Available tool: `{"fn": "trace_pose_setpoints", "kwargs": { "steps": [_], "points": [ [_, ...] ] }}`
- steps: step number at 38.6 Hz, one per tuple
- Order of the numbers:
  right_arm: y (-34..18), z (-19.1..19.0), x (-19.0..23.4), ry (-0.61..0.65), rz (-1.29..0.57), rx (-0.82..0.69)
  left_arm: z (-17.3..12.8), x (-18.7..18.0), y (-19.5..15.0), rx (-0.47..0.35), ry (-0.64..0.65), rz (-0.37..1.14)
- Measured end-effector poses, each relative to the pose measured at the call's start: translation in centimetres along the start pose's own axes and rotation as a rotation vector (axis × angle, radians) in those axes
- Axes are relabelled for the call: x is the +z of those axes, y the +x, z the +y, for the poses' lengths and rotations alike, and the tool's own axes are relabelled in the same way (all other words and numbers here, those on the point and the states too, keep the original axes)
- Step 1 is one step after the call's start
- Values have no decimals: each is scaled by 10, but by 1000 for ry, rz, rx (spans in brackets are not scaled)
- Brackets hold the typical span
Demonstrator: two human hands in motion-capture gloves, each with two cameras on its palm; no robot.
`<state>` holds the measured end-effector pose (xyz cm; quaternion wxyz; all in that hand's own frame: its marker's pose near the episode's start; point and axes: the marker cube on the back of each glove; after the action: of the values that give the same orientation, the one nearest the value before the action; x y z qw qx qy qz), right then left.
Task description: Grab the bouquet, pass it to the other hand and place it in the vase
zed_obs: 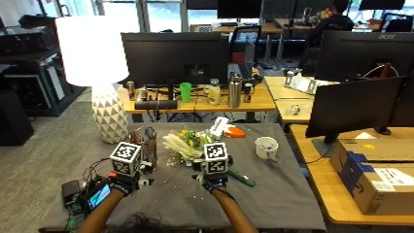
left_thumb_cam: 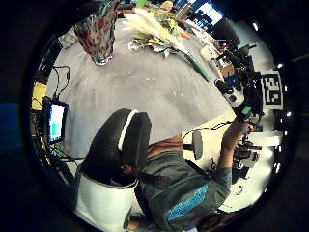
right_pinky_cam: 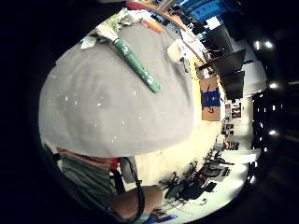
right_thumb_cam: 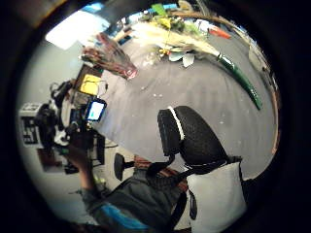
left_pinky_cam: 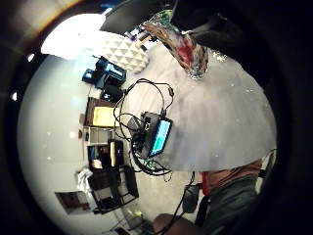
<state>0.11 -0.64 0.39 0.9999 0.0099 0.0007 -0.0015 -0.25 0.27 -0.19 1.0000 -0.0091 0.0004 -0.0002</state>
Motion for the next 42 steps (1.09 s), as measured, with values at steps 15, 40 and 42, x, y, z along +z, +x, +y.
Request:
{"fn": "trace_pose_setpoints", "kwargs": {
  "steps": [15,40,42],
  "points": [
    [5,-3,7,19,-11,0,9,-10,-11,-20,-47,140],
    [51,-1,7,8,-23,24,6,-3,11,-1,14,97],
    [65,-2,7,12,-15,52,6,-2,13,-2,13,98]
  ]
}}
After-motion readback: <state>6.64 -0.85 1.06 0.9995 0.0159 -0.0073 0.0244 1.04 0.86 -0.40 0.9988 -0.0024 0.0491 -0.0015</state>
